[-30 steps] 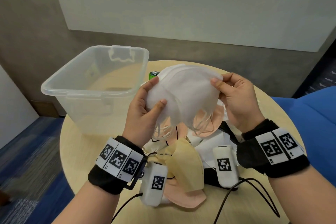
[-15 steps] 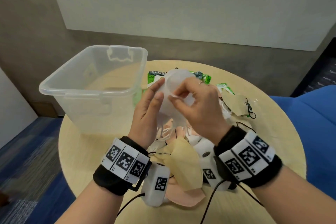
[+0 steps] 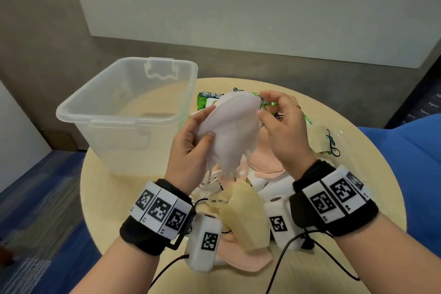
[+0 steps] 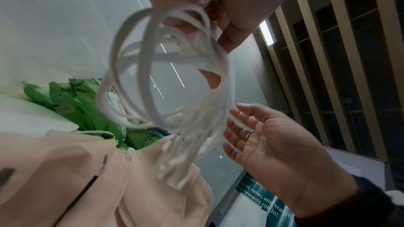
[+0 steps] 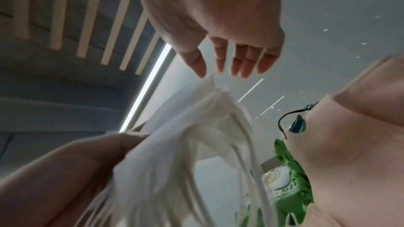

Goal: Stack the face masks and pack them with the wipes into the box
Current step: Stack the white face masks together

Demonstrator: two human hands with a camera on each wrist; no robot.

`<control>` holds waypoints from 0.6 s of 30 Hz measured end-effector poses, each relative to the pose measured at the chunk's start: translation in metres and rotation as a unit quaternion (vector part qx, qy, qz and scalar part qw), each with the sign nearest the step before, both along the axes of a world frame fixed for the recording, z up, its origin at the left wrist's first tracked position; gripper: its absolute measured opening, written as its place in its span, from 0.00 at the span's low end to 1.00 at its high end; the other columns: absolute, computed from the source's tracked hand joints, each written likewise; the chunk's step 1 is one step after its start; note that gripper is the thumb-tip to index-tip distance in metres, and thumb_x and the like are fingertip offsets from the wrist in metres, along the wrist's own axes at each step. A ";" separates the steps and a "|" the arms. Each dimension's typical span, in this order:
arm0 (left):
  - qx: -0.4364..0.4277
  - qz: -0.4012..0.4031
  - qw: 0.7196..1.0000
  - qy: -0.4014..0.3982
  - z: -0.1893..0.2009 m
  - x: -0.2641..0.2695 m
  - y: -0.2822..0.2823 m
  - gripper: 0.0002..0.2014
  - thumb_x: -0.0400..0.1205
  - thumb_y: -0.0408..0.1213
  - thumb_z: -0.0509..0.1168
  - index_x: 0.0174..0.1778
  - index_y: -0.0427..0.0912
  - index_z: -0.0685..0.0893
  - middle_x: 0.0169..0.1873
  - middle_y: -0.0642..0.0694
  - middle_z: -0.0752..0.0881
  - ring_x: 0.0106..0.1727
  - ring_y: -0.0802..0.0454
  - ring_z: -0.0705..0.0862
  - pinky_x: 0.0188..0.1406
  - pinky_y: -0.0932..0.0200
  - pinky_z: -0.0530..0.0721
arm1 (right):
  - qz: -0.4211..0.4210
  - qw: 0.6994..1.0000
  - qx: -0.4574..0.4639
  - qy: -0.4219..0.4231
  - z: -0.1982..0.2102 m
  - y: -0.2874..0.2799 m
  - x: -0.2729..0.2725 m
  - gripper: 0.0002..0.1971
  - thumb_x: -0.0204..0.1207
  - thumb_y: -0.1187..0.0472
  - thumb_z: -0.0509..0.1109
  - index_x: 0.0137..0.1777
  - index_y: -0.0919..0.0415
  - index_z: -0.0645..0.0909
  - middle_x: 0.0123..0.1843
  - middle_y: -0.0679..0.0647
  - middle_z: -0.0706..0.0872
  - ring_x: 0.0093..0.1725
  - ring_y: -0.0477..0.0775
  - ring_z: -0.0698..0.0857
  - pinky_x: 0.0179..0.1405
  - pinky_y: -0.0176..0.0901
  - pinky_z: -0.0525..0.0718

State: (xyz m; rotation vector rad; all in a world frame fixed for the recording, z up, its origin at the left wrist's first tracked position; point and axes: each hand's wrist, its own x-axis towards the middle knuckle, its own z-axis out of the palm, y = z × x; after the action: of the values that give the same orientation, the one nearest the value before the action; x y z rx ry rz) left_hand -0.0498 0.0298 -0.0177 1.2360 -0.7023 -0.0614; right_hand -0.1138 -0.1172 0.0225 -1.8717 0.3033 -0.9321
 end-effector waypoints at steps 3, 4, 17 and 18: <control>-0.005 -0.002 1.000 -0.002 -0.001 0.000 -0.001 0.20 0.74 0.30 0.59 0.60 0.52 0.79 0.58 0.54 0.83 0.61 0.59 0.81 0.60 0.62 0.81 | 0.014 0.997 0.069 0.040 0.002 -0.011 0.001 0.11 0.76 0.64 0.70 0.58 0.62 0.82 0.48 0.50 0.83 0.41 0.42 0.78 0.46 0.34 0.78; -0.006 -0.002 1.000 -0.004 -0.001 -0.001 -0.001 0.20 0.74 0.30 0.59 0.60 0.52 0.79 0.58 0.54 0.83 0.61 0.60 0.81 0.60 0.62 0.81 | 0.021 0.996 0.083 0.027 0.004 -0.012 0.000 0.08 0.76 0.65 0.71 0.54 0.63 0.83 0.40 0.48 0.84 0.35 0.39 0.78 0.40 0.31 0.77; 0.024 0.004 0.998 -0.056 -0.002 -0.004 -0.005 0.18 0.78 0.34 0.62 0.65 0.48 0.76 0.61 0.54 0.81 0.62 0.66 0.79 0.61 0.69 0.76 | 0.130 0.968 0.213 -0.022 0.010 -0.007 -0.003 0.06 0.74 0.73 0.69 0.38 0.65 0.81 0.20 0.49 0.81 0.20 0.46 0.79 0.20 0.34 0.77; 0.025 0.007 0.998 -0.060 -0.002 -0.004 -0.004 0.18 0.78 0.34 0.62 0.64 0.49 0.76 0.61 0.54 0.81 0.62 0.65 0.79 0.62 0.68 0.76 | 0.131 0.966 0.221 -0.017 0.010 -0.006 -0.003 0.06 0.75 0.72 0.69 0.38 0.65 0.80 0.20 0.48 0.81 0.20 0.46 0.79 0.19 0.34 0.77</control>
State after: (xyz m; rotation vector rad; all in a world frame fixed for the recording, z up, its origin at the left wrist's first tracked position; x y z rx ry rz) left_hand -0.0538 0.0255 -0.0193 1.3002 -0.8011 0.0065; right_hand -0.1165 -0.1236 0.0328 -1.4405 0.2132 -0.6514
